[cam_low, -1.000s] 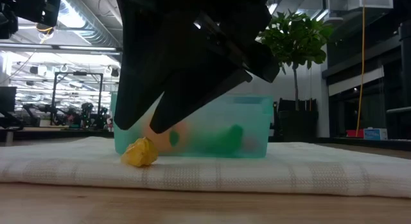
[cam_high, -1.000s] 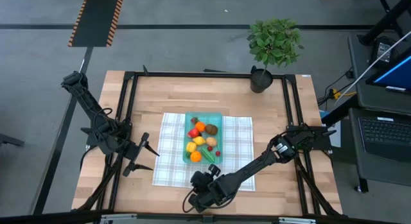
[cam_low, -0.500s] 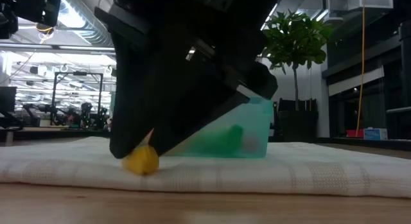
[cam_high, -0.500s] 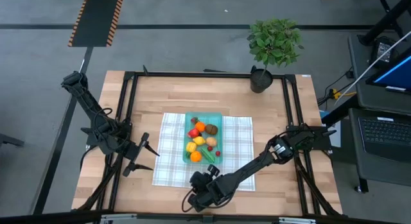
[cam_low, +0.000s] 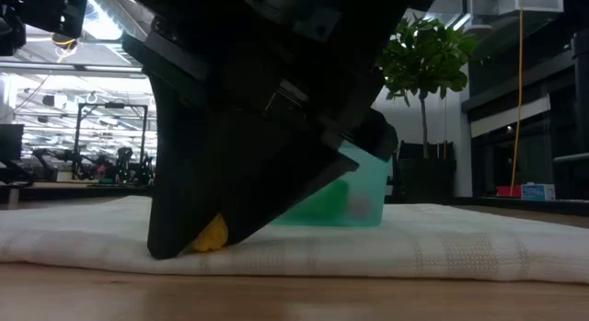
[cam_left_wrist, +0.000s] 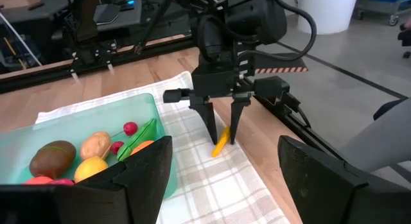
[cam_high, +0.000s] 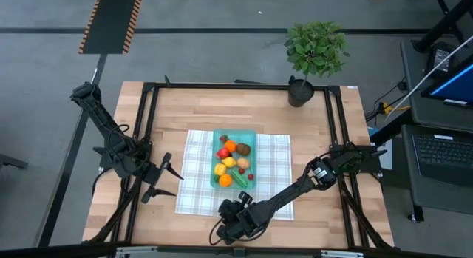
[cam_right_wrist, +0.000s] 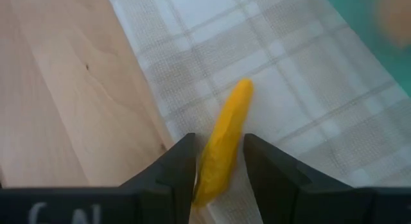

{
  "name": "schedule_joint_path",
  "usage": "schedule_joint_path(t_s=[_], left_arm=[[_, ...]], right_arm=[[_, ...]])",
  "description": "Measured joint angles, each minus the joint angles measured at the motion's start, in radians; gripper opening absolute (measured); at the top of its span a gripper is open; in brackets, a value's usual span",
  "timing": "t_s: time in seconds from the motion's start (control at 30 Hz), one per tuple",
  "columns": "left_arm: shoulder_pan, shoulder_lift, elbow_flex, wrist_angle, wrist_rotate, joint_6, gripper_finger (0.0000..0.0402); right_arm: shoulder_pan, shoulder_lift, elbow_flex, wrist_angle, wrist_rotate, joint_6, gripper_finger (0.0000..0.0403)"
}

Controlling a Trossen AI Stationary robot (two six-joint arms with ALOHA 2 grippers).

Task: Pick and placing Produce into tupperware
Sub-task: Put the yellow corn into the blue bin

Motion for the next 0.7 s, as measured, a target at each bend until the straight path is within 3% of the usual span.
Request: schedule_joint_path(t_s=[0.37, 0.7], left_arm=[[0.000, 0.000, 0.000, 0.000, 0.000, 0.000, 0.0273], [0.000, 0.000, 0.000, 0.000, 0.000, 0.000, 0.0273]], right_arm=[[-0.003, 0.000, 0.000, -0.002, -0.006, -0.005, 0.0129], [-0.005, 0.000, 0.000, -0.002, -0.024, -0.007, 0.0049]])
